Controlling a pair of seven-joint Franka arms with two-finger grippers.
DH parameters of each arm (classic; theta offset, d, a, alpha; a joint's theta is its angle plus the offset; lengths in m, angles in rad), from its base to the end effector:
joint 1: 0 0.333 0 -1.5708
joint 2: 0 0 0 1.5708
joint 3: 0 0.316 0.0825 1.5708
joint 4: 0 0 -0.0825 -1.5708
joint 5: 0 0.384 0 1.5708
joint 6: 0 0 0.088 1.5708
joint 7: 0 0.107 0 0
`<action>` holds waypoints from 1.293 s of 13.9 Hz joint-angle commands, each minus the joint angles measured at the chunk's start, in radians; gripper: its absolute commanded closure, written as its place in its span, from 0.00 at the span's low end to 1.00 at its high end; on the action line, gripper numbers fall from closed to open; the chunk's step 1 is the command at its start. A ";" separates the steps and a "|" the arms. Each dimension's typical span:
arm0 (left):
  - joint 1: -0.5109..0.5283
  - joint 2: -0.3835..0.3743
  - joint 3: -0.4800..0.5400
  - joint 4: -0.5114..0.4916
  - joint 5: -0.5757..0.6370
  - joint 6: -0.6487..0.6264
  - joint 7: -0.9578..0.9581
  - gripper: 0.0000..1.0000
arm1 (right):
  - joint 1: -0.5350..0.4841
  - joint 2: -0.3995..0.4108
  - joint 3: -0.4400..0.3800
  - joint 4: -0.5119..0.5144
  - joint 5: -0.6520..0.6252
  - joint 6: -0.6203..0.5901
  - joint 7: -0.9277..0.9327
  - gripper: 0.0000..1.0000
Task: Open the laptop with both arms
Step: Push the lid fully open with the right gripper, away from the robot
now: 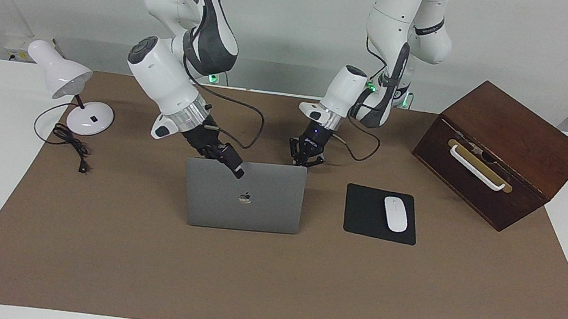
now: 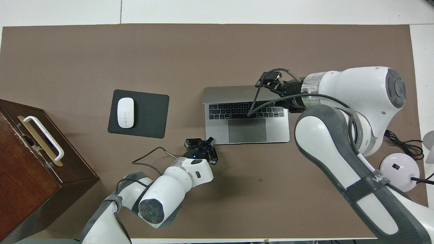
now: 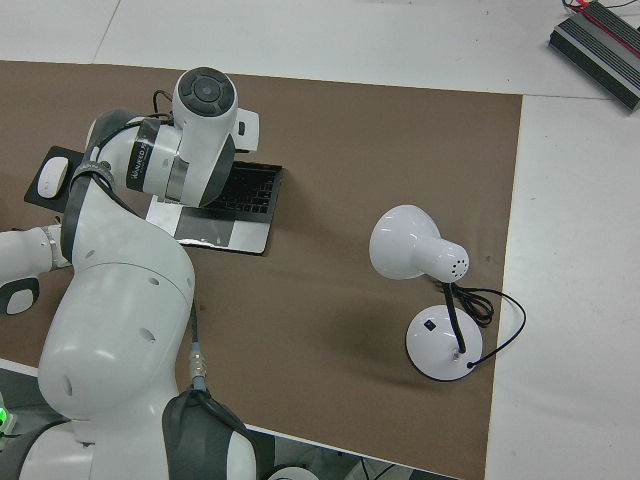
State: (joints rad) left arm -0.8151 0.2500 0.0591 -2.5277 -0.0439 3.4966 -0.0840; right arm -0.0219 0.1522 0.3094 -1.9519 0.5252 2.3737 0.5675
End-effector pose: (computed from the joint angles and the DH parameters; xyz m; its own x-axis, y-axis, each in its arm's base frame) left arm 0.3736 -0.3450 0.2670 0.6206 -0.4286 0.6567 -0.6071 -0.7927 0.0563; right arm 0.5905 0.1733 0.4348 0.8238 -0.5564 -0.1088 -0.5311 -0.6901 -0.4916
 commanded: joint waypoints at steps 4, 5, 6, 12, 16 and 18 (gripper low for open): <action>0.013 0.057 0.015 0.015 -0.013 0.007 0.033 1.00 | -0.018 0.058 -0.010 0.119 -0.074 -0.083 0.038 0.00; 0.013 0.057 0.015 0.017 -0.013 0.007 0.033 1.00 | -0.018 0.060 -0.012 0.126 -0.082 -0.087 0.038 0.00; 0.013 0.057 0.015 0.017 -0.013 0.007 0.033 1.00 | -0.018 0.061 -0.012 0.131 -0.099 -0.090 0.038 0.00; 0.013 0.057 0.016 0.017 -0.013 0.007 0.033 1.00 | -0.018 0.083 -0.030 0.198 -0.149 -0.137 0.037 0.00; 0.013 0.057 0.015 0.017 -0.013 0.007 0.033 1.00 | -0.019 0.095 -0.042 0.220 -0.198 -0.146 0.034 0.00; 0.013 0.057 0.016 0.017 -0.013 0.007 0.033 1.00 | -0.019 0.101 -0.044 0.232 -0.202 -0.145 0.031 0.00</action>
State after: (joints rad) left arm -0.8151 0.2500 0.0591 -2.5277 -0.0439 3.4967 -0.0837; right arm -0.0252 0.2255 0.2566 -1.7675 0.3576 2.2475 0.5808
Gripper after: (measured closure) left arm 0.991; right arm 0.000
